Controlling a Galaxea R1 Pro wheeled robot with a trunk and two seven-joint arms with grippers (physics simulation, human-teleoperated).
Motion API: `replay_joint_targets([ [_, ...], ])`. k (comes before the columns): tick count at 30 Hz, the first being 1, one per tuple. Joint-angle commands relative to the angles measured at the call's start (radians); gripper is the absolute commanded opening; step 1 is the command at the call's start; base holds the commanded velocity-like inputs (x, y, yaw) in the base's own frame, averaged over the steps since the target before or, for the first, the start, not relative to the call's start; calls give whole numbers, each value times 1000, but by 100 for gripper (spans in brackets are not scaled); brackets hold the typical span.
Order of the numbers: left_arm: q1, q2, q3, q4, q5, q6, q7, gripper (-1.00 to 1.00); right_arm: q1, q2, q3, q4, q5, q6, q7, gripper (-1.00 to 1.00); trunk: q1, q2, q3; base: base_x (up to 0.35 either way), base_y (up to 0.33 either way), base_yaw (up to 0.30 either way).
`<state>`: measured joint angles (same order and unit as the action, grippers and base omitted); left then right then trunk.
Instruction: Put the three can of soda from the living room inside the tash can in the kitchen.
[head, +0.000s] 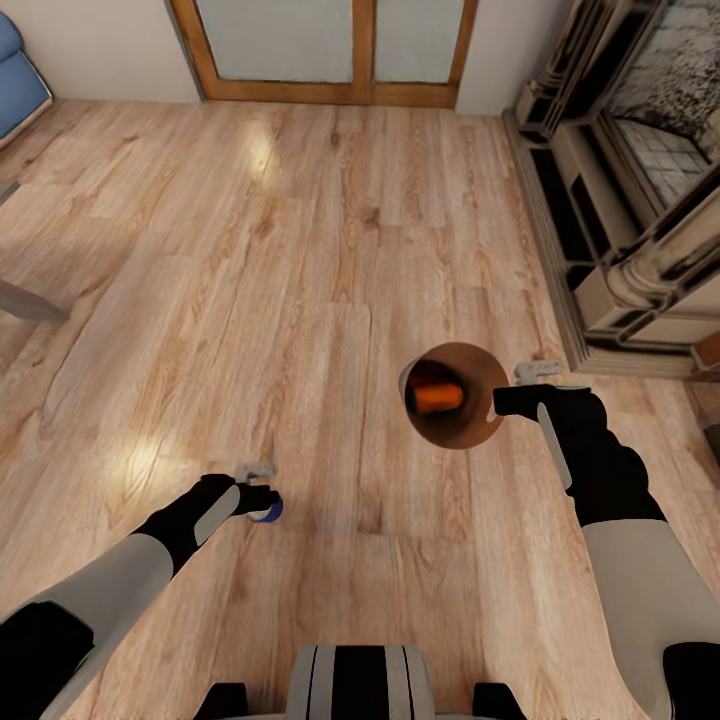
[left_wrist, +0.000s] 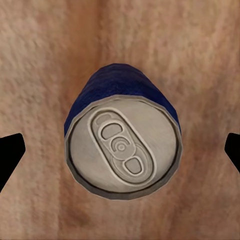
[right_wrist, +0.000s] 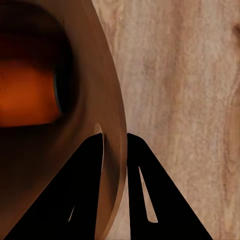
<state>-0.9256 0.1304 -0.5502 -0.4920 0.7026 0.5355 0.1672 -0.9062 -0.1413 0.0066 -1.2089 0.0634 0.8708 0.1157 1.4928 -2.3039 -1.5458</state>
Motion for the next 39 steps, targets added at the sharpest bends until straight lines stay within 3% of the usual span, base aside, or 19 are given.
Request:
replay_joint_targets([
  [1, 0, 0, 0, 0, 0, 0, 0, 100, 0, 0, 1, -1, -13, 0, 5, -100, 0, 0, -2, 0, 0, 0],
  [11, -1, 0, -1, 0, 0, 0, 0, 100, 0, 0, 29, -5, -13, 0, -7, -100, 0, 0, -17, 0, 0, 0],
  [14, -1, 0, -1, 0, 0, 0, 1, 100, 0, 0, 30, -5, -14, 0, -10, -100, 11, -21, -30, 0, 0, 0],
  [39, -1, -1, -1, 0, 0, 0, 1, 100, 4, 0, 36, -5, -14, -4, -11, -100, 15, -28, -36, 0, 0, 0],
])
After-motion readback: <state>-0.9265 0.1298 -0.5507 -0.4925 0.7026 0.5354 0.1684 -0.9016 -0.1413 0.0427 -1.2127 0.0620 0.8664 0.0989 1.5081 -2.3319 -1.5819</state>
